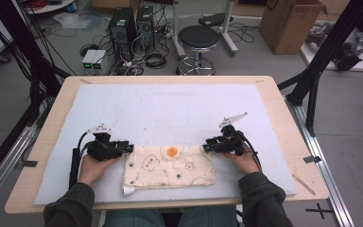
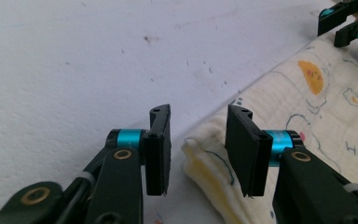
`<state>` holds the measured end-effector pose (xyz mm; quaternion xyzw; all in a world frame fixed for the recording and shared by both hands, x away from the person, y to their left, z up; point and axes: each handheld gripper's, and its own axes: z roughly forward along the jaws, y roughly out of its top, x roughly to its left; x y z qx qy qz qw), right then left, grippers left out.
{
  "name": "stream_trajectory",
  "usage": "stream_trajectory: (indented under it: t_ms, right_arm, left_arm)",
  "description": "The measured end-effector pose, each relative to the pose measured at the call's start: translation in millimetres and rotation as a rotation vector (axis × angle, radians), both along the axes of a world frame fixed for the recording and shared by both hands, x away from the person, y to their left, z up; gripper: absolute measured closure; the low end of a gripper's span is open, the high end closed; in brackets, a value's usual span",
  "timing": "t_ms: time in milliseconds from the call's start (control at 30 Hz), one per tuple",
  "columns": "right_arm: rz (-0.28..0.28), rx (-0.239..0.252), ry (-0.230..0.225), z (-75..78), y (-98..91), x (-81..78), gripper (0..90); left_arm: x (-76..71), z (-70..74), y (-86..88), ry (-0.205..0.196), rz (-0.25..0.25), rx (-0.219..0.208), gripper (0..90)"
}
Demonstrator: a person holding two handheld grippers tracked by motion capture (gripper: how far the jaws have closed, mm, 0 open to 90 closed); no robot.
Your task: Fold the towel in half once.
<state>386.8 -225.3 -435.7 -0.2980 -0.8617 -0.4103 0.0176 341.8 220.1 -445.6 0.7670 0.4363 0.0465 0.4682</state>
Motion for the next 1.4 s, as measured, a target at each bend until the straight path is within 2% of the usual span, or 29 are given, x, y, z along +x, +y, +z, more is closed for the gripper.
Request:
stream_trajectory:
  t_ms: [100,200,300,367,433,500,667,733,800,933,1033,1233,1333,1400]
  right_arm:
    - [0.000,-0.025,0.006,-2.8,2.1,-0.6,63.5]
    - [0.006,-0.032,0.010,-4.6,2.9,-1.1,69.0]
    - [0.010,-0.037,0.005,-5.1,2.2,-2.4,75.9]
    - [0.012,-0.038,0.007,-4.6,1.7,-2.7,80.1]
    - [0.014,-0.041,0.007,-3.8,1.8,-3.5,81.8]
    - [0.006,-0.047,-0.013,-1.3,1.8,-4.9,82.7]
    - [-0.028,-0.015,-0.065,7.7,-3.6,-8.1,83.5]
    - [-0.035,-0.018,-0.091,9.2,-4.2,-8.0,83.5]
    - [-0.049,-0.028,-0.098,9.1,-4.4,-7.1,83.5]
    - [-0.054,-0.063,-0.087,3.3,-2.1,-3.4,83.5]
    - [-0.050,-0.097,-0.090,-1.3,1.1,-1.7,83.5]
    - [-0.058,-0.084,-0.082,-3.6,0.2,-1.2,82.7]
    - [-0.065,-0.072,-0.080,-4.5,-0.8,-0.9,74.9]
    - [-0.067,-0.064,-0.075,-3.3,-1.7,-2.0,71.6]
  left_arm:
    - [-0.7,-1.6,-3.5,0.006,-0.015,0.020,64.4]
    - [-2.4,-2.7,-9.2,-0.010,-0.030,0.057,72.7]
    - [-3.7,-1.7,-9.0,-0.024,-0.028,0.066,82.5]
    - [-4.9,-1.0,-9.1,-0.038,-0.023,0.079,84.6]
    - [-5.6,-0.7,-10.2,-0.051,-0.019,0.085,85.3]
    - [-6.4,0.6,-10.0,-0.066,-0.009,0.093,85.7]
    - [-7.9,5.2,-6.3,-0.102,0.029,0.057,86.0]
    - [-8.2,5.7,-7.4,-0.116,0.039,0.056,86.0]
    - [-7.0,4.6,-7.7,-0.117,0.047,0.060,86.0]
    - [-2.6,0.3,-8.4,-0.109,0.058,0.075,86.0]
    - [0.4,-2.9,-11.0,-0.104,0.060,0.114,86.0]
    - [-0.9,-2.6,-14.0,-0.110,0.060,0.138,85.7]
    - [-1.9,0.0,-13.8,-0.106,0.050,0.142,82.9]
    - [-1.6,3.2,-13.7,-0.103,0.049,0.146,77.8]
